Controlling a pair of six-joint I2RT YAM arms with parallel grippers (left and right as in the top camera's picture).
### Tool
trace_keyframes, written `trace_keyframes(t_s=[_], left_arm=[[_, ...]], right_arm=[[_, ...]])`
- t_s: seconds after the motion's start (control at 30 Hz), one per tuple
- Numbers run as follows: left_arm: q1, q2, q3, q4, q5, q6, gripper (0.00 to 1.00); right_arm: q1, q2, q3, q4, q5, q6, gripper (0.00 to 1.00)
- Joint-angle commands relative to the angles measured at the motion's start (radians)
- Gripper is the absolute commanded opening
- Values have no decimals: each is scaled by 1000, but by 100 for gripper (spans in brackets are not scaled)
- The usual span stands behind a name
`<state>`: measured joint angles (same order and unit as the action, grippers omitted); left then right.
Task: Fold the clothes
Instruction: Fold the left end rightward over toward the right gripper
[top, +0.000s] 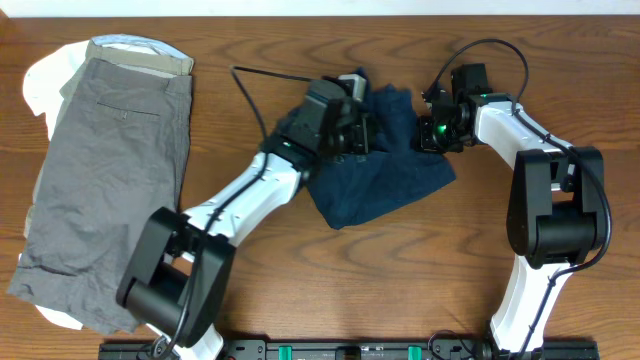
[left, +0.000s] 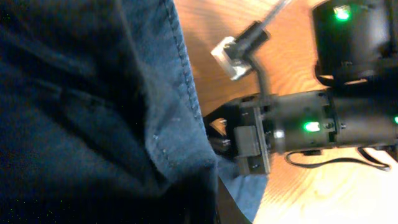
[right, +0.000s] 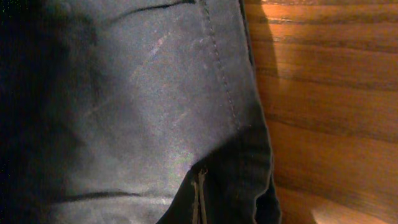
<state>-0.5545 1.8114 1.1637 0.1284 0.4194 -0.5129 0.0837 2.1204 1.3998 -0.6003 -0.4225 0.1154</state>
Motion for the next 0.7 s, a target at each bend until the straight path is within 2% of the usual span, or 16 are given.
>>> trace_keyframes(t_s=[0.0,0.13,0.17,0.2,0.27,0.37,0.47,0.67], left_arm=[[-39,12,21,53,-17,-21,6],[-73,12,20,62,-104,-21,7],[-78,12,20,66,-115,-21,11],[-85,12,20,71,-119,-20,26],[-91,12,20,81,-118,-20,51],[-91,10,21,97,-114,-21,64],[-87,-14,21,98,-105,-20,68],[-38,-141,21,88,5,-20,73]], right_arm=[[11,20,-7,-8,22,11,1],[11,20,-7,-9,22,11,1],[11,20,-7,-9,22,12,1],[11,20,-7,-8,22,11,1],[11,20,-7,-8,22,14,1],[11,20,-7,-8,22,19,1],[11,20,-7,-8,22,19,1],[6,20,-7,-1,-2,19,1]])
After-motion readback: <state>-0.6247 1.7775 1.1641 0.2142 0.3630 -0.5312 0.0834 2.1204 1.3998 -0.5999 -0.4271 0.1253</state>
